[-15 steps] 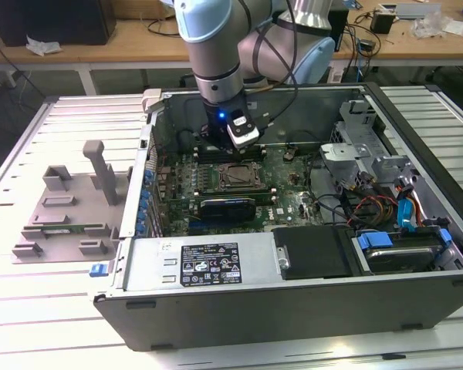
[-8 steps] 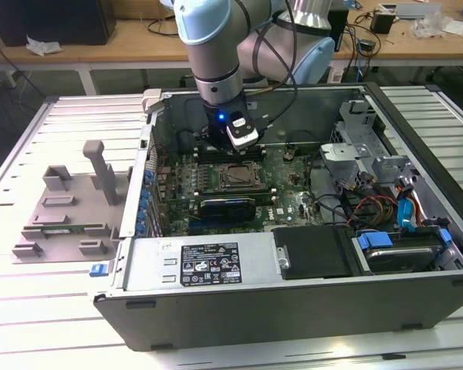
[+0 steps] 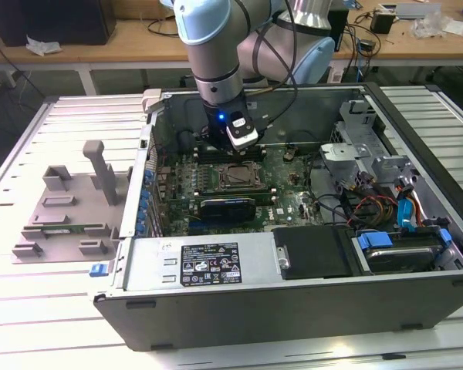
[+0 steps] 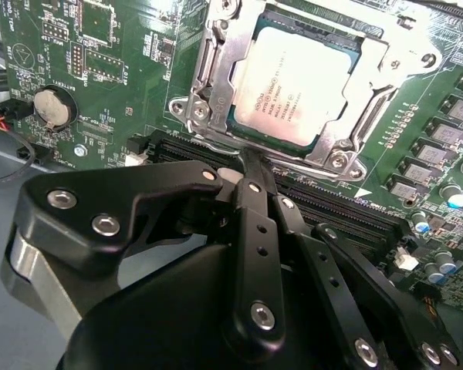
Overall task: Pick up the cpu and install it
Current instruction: 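Install the first cpu locking lever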
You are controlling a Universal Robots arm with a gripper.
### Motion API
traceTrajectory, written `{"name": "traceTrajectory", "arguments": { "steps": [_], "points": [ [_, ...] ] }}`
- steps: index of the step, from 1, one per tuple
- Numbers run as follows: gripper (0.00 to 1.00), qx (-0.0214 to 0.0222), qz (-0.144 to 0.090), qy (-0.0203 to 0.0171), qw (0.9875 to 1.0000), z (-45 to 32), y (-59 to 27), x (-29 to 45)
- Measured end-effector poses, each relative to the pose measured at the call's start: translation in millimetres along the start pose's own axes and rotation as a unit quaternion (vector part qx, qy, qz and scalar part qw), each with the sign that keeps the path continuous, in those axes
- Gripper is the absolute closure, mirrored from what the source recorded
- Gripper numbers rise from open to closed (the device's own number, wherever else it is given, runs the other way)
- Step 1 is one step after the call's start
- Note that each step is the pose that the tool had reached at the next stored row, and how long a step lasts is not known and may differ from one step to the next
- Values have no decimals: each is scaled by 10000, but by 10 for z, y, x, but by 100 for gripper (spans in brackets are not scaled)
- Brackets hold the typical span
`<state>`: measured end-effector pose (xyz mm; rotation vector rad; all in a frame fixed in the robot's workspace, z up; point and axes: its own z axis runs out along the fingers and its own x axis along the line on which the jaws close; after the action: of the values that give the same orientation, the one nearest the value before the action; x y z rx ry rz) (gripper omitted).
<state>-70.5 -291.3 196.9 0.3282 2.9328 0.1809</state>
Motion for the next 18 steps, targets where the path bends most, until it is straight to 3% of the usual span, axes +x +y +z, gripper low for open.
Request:
{"name": "traceTrajectory", "arguments": {
  "steps": [8, 15, 16, 18],
  "points": [
    [89, -6, 0, -5, 10000, -12, 12, -34],
    [89, 0, -1, -1, 10000, -264, 46, -77],
    [89, 6, -2, -2, 10000, -277, 48, -79],
    [89, 98, -13, 25, 9999, -284, 49, -80]
  ]
}}
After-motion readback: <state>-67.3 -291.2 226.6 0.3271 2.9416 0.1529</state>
